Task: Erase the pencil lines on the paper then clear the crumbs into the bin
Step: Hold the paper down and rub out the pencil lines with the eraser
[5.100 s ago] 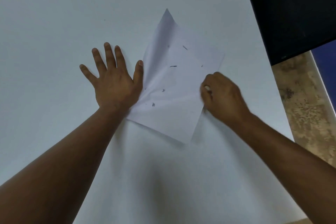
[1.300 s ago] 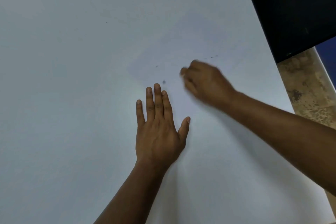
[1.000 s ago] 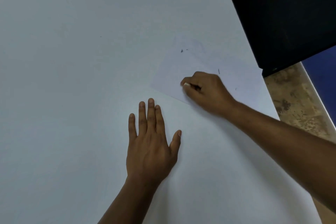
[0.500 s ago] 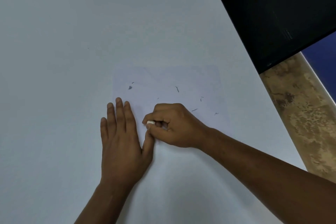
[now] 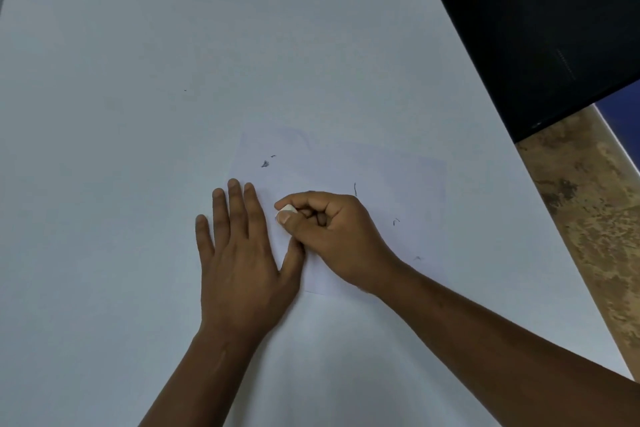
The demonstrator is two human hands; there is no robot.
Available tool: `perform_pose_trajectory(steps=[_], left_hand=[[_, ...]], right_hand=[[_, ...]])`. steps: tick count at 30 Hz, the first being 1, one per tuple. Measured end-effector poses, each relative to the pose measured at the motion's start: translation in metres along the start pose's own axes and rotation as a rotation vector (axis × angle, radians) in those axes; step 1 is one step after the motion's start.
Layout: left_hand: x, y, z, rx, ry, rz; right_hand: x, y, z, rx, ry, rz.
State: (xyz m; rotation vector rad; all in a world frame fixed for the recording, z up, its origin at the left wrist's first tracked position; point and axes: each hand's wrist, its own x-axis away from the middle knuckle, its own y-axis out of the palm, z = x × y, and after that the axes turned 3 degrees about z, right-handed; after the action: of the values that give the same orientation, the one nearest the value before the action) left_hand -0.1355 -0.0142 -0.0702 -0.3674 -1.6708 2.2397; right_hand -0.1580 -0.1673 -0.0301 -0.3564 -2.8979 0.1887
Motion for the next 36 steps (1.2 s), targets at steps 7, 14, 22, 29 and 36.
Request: perform_pose_trajectory(steps=[7, 14, 22, 29, 36], left_hand=[[0.002, 0.003, 0.001, -0.060, -0.002, -0.029], [0.002, -0.001, 0.004, -0.065, -0.027, -0.061], [0.001, -0.002, 0.005, -0.037, -0.028, -0.055], [0.002, -0.002, 0.004, -0.057, -0.020, -0.070], [0.001, -0.005, 0.005, -0.049, -0.033, -0.084]], right_hand=[[-0.038, 0.003, -0.004, 0.712, -0.423, -0.021], [-0.071, -0.022, -0.002, 1.053, -0.632, -0.037], [-0.071, -0.036, -0.006, 0.942, -0.567, 0.093], [-0.054, -0.022, 0.004, 0.998, -0.607, 0.009], [-0.066, -0.088, -0.006, 1.010, -0.418, 0.243]])
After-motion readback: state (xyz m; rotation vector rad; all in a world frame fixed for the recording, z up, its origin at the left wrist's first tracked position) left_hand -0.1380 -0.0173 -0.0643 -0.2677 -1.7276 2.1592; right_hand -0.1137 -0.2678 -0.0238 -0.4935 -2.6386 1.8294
